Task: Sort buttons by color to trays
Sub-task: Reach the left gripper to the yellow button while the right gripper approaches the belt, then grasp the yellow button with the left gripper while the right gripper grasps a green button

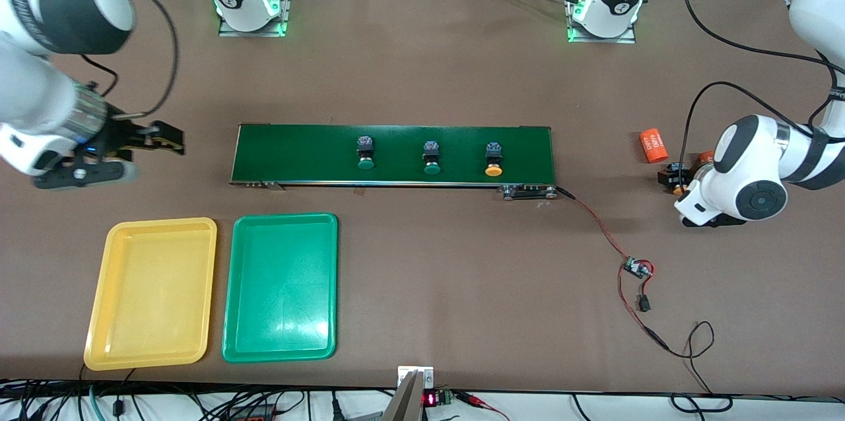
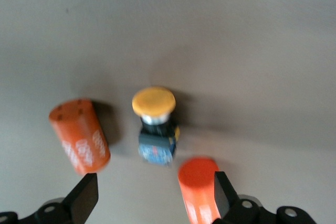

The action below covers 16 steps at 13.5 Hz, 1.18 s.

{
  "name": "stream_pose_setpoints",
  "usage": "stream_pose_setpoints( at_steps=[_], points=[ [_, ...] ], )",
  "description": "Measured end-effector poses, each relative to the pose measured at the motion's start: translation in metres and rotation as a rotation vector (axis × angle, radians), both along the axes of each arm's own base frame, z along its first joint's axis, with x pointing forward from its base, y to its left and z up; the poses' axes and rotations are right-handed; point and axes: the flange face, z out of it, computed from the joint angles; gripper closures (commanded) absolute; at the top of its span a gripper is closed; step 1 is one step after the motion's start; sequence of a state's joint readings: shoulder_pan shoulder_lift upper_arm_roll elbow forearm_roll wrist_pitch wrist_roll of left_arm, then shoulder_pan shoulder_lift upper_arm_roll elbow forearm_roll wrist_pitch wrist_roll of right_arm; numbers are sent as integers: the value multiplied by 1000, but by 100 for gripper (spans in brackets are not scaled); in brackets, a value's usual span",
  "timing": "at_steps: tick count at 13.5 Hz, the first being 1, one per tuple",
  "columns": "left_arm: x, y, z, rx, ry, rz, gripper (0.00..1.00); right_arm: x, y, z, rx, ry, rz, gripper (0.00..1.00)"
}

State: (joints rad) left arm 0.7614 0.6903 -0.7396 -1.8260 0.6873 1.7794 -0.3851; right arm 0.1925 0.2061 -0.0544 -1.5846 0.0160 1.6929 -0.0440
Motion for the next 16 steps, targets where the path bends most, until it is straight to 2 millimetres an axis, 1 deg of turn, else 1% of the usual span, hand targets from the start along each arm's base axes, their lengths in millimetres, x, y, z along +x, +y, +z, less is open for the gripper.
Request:
stream_pose_setpoints(
  at_steps=[2,4,5,6,7,9,12,13,14,15,16],
  points=[
    [-10,8,-18,-23,-18,0,15,-1,36,-16,-5,21,45,0],
    [-12,9,-23,-35,-29,1,24,1,64,-39,-14,36,46,0],
    [-12,9,-24,-39,-35,2,34,1,80,-51,-18,37,36,0],
    [-13,11,-27,-43,-41,6,48,0,96,-61,-14,30,23,0],
    [-14,14,-32,-49,-46,10,60,-4,112,-73,0,23,0,0],
    [-16,15,-39,-58,-43,14,65,-18,143,-96,43,27,-55,0],
    [-16,15,-37,-65,-39,-7,66,-44,179,-130,43,34,-98,0],
    [-13,16,-32,-70,-33,-27,66,-53,188,-141,37,36,-114,0],
    [-7,14,-21,-71,-23,-50,66,-62,196,-151,30,39,-133,0],
    [2,7,-1,-70,-12,-74,66,-72,204,-162,23,44,-154,0],
    [12,-8,24,-69,-8,-99,66,-83,213,-174,16,49,-173,0]
  ],
)
